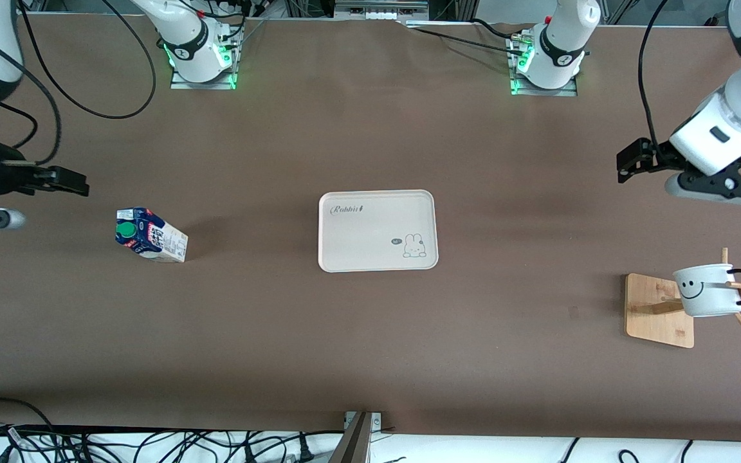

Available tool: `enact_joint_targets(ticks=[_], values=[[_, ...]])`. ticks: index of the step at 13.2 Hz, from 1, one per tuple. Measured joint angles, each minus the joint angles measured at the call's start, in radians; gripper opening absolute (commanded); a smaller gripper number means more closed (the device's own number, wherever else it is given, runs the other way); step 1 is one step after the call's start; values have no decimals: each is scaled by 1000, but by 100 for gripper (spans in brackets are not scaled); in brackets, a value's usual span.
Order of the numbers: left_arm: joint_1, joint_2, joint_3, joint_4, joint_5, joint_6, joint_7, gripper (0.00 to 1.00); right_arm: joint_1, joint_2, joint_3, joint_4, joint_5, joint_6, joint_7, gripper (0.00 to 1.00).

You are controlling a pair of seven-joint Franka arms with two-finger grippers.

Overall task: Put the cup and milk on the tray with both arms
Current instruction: 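Reach the right gripper to the milk carton while the left gripper approaches the mug, then grasp the milk carton with the right gripper while the left gripper grasps the mug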

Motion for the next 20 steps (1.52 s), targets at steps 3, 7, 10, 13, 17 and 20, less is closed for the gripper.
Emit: enact_joint_targets(ticks=[3, 7, 10, 13, 17, 20], values=[[5, 29, 6, 4, 0, -6, 0, 100, 12, 35, 0, 0, -1, 31, 3, 100], [32, 49, 9, 0, 0, 73, -86, 100, 12, 85, -2, 0, -40, 97, 1, 100], [53, 40, 10, -57, 0, 173, -253, 100, 16, 95, -1, 0, -56, 100, -9, 100], [83, -11, 10, -203, 0, 369, -301, 100, 39, 96, 0, 0, -56, 79, -17, 100], [142, -87, 10, -428, -1, 657, -312, 100, 10, 131, -13, -2, 34, 73, -18, 100], [184, -106, 10, -555, -1, 873, -313, 100, -38, 181, -16, -2, 87, 78, -31, 100]])
